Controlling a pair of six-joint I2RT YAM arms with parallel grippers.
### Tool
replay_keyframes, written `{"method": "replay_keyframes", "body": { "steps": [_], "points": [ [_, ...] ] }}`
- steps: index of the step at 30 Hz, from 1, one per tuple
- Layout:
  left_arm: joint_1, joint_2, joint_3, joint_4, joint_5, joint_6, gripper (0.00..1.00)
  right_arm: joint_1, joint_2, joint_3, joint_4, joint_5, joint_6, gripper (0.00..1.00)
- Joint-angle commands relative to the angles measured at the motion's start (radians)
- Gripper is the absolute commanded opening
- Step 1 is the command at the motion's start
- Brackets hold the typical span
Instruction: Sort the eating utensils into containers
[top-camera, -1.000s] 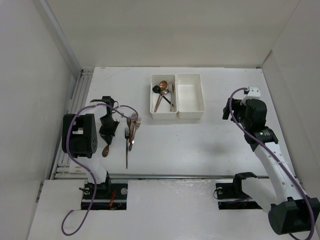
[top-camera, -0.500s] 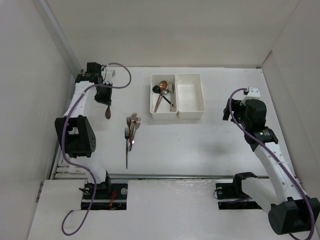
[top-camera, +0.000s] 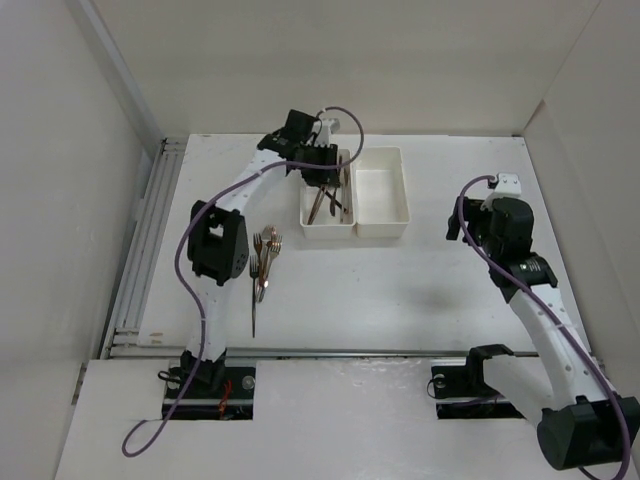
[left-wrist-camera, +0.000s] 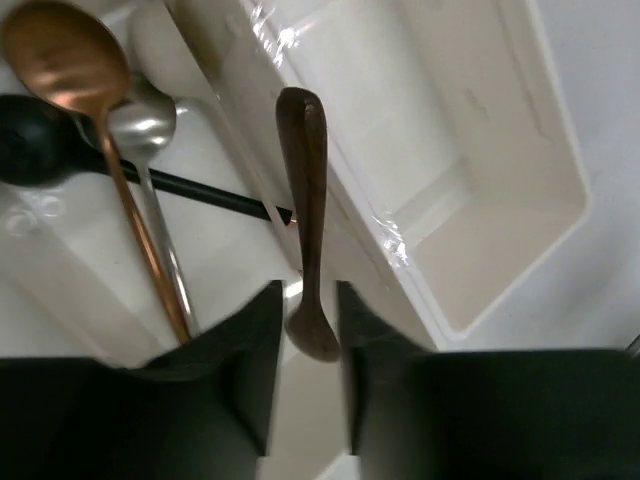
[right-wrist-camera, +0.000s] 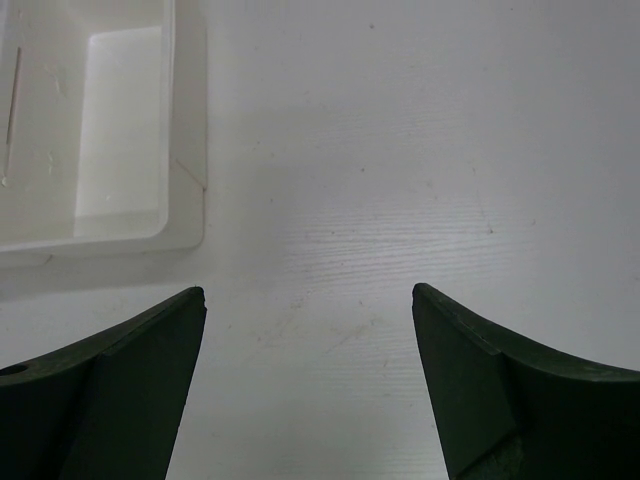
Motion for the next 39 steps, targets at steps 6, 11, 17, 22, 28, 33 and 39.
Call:
{"method": "replay_keyframes", "body": {
  "steps": [6,11,17,22,28,33,39],
  "points": [
    [0.019,-0.043,0.005,0.001,-0.034,-0.040,0.71,0.011,-0.098,0.044,-0.044,0.055,-0.019,0.89],
    [0.072,-0.328,-0.222,0.030,-0.181,-0.005,0.68,0.011,-0.071,0.044,-0.044,0.017,-0.019,0.89],
    [0.140,-0.521,-0.706,-0.157,-0.367,0.127,0.58,0.046,-0.002,0.044,0.008,-0.008,-0.008,0.89],
    [0.149,-0.522,-0.868,-0.148,-0.392,0.195,0.56,0.090,0.041,0.064,0.019,0.011,-0.008,0.89],
    [0.175,-0.390,-0.865,-0.172,-0.358,0.239,0.34,0.100,0.022,0.075,0.008,0.032,-0.008,0.89],
    [0.175,-0.367,-0.854,-0.212,-0.372,0.301,0.28,0.100,-0.026,0.055,-0.012,0.080,-0.008,0.89],
    [0.198,-0.367,-0.853,-0.183,-0.413,0.302,0.46,0.100,-0.038,0.044,-0.012,0.080,-0.008,0.89]
  ]
}}
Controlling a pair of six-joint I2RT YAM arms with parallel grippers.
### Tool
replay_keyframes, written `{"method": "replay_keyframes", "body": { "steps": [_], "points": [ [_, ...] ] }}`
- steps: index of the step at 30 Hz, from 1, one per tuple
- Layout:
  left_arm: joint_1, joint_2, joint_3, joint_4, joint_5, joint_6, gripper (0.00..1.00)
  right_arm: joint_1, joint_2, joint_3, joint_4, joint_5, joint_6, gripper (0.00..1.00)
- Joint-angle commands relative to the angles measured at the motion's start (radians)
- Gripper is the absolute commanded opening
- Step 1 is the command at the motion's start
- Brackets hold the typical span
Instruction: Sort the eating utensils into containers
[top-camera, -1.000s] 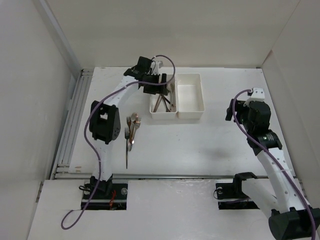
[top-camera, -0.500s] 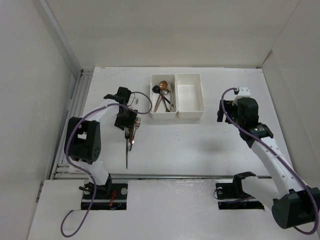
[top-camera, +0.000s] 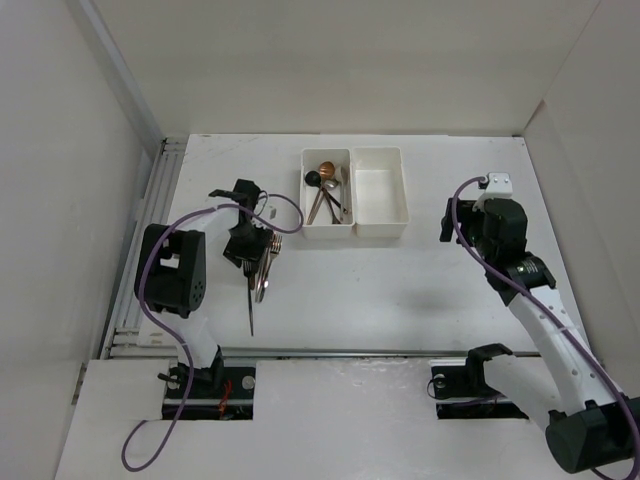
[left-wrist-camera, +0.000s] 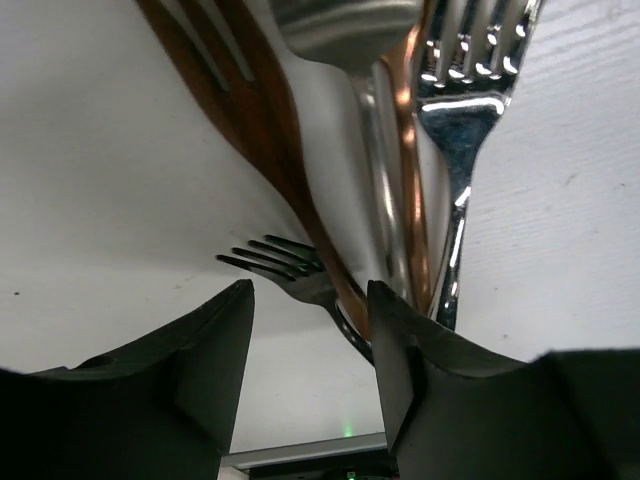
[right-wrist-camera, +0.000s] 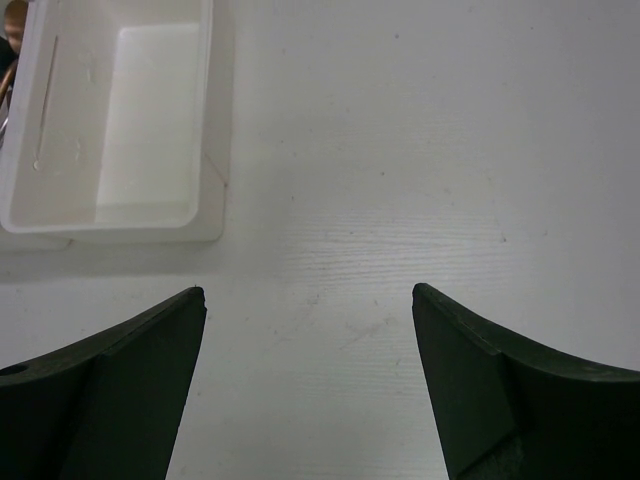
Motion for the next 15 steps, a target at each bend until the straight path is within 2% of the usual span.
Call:
{"method": "replay_keyframes", "body": {
  "steps": [1,5,7,10,15],
  "points": [
    [0.028,-0.005,0.012,0.002,-0.047,0.020,0.48,0.006,-0.009,0.023,0.020,0.022,-0.001,0.89],
    [0.064,0.078,0.055,0.071,-0.087,0.038,0.46,0.006,0.014,0.034,0.029,0.022,-0.001,0.89],
    [0.075,0.103,0.087,0.071,-0.035,0.038,0.42,0.006,0.025,0.046,0.029,0.022,-0.012,0.89],
    [0.075,0.103,0.141,0.083,-0.001,0.038,0.42,0.006,0.025,0.055,0.029,0.022,-0.021,0.89],
    [0.075,0.123,0.248,0.095,-0.015,0.029,0.54,0.006,0.025,0.046,0.029,0.022,-0.021,0.89]
  ]
}}
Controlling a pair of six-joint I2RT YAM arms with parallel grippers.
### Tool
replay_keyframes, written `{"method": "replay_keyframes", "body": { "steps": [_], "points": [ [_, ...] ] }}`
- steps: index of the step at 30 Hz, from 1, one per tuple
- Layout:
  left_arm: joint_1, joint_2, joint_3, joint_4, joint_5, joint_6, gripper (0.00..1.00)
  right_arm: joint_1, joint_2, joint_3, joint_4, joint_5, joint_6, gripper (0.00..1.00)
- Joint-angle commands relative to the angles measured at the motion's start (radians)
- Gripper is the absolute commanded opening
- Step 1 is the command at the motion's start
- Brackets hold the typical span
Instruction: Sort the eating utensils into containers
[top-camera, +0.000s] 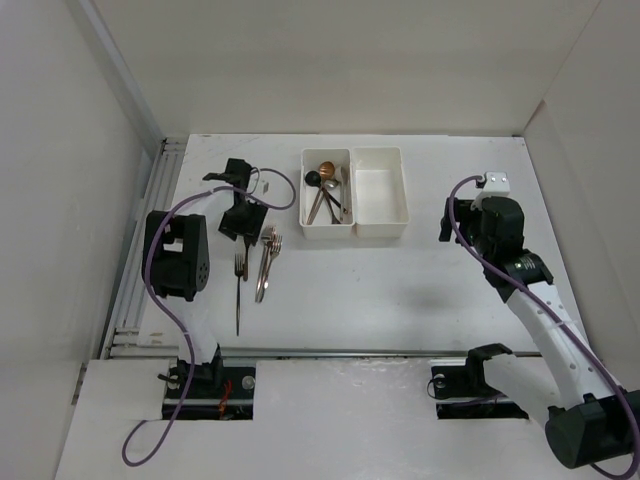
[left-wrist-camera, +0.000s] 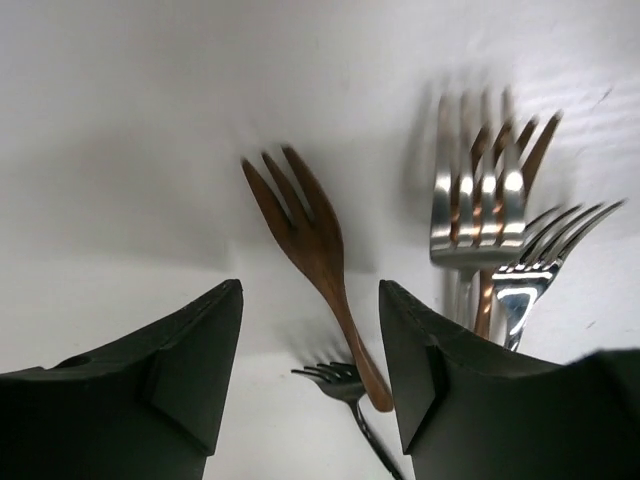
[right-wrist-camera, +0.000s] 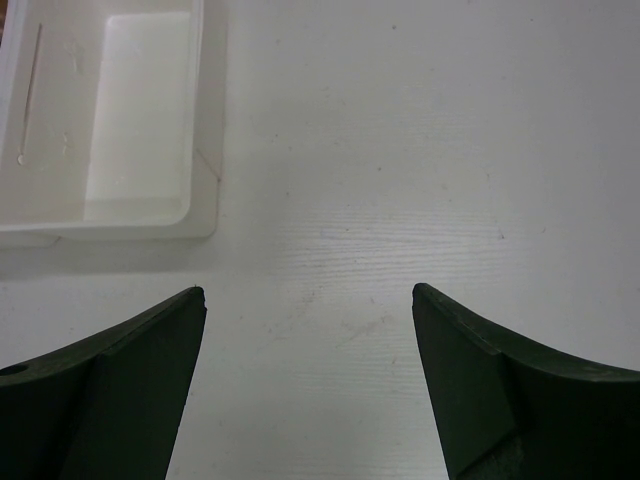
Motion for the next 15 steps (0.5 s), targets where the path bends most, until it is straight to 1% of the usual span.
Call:
{"method": "replay_keyframes", "body": {
  "steps": [1,2,4,5,7,8,10,15],
  "points": [
    [0.001,0.003,0.095,0.020,0.014,0.007,0.54,0.006,-0.004,0.042,0.029,0.015,-0.013,0.89],
    [0.001,0.012,0.095,0.020,0.024,0.016,0.54,0.006,-0.004,0.042,0.029,0.015,-0.013,0.89],
    [0.001,0.021,0.109,-0.001,0.043,0.017,0.49,0.006,-0.004,0.042,0.018,0.015,-0.013,0.89],
    [0.001,0.038,0.118,-0.018,0.043,0.017,0.49,0.006,-0.004,0.042,0.018,0.015,-0.013,0.89],
    [0.001,0.061,0.118,-0.069,0.043,0.017,0.48,0.006,-0.004,0.042,0.009,0.024,-0.013,0.89],
    [0.001,0.072,0.118,-0.122,0.055,0.007,0.48,0.006,-0.013,0.042,0.009,0.035,-0.013,0.89],
    [0.001,0.081,0.093,-0.150,0.064,-0.002,0.48,0.015,-0.013,0.052,-0.002,0.044,-0.013,0.89],
    [0.001,0.061,0.021,-0.150,0.055,-0.011,0.48,0.015,-0.023,0.052,-0.002,0.044,-0.013,0.89]
  ]
}}
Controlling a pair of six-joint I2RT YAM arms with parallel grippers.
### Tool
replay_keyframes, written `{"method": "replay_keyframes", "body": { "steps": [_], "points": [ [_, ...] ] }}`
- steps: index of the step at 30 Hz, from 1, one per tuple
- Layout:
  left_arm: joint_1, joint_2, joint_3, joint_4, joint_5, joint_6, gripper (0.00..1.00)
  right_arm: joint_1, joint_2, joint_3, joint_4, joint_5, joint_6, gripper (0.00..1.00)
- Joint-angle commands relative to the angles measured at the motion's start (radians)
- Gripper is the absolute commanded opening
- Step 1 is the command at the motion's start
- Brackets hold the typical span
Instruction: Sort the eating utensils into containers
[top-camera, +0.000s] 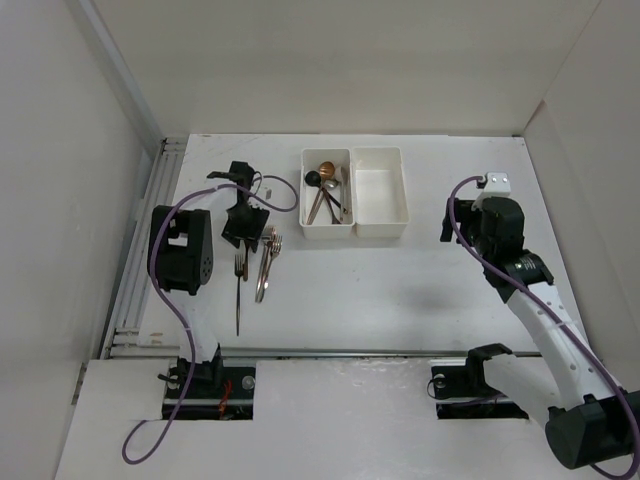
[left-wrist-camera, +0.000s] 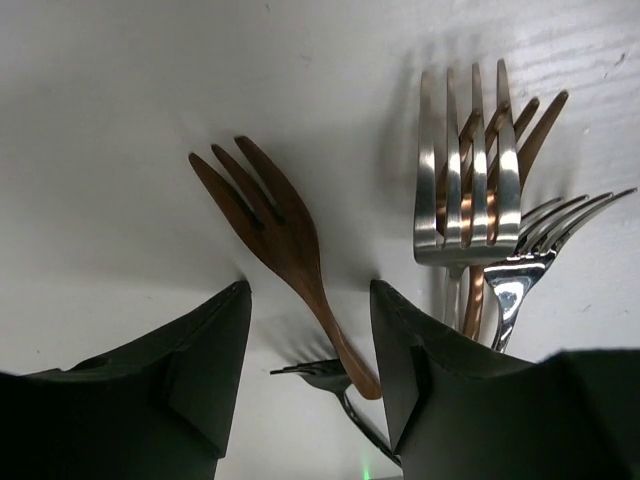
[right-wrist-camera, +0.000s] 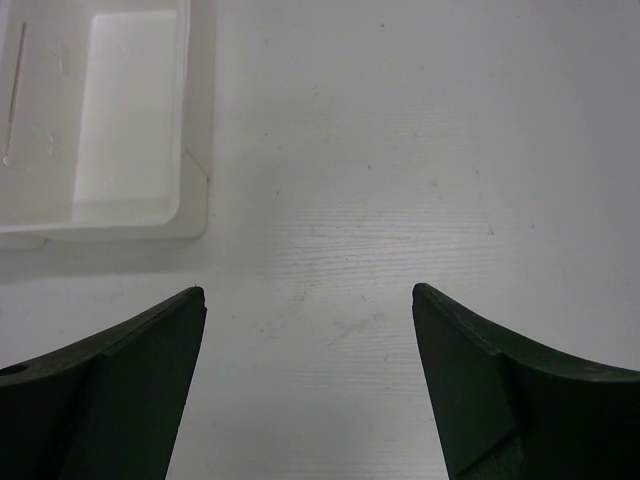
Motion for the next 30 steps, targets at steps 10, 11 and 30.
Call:
{"method": "replay_keyframes", "body": {
  "steps": [10,11,30],
  "points": [
    [0.031,0.097,0.097,-0.006,0.125,-0.064,0.00,0.014,-0.011,0.060,0.016,0.012,-0.009,0.89],
    [0.042,0.097,0.117,-0.006,0.176,-0.076,0.00,0.014,-0.011,0.060,0.006,0.012,-0.009,0.89],
    [-0.295,0.003,0.617,0.449,0.454,-0.429,0.00,0.140,0.176,0.192,0.144,-0.110,-0.017,0.93]
  ]
}}
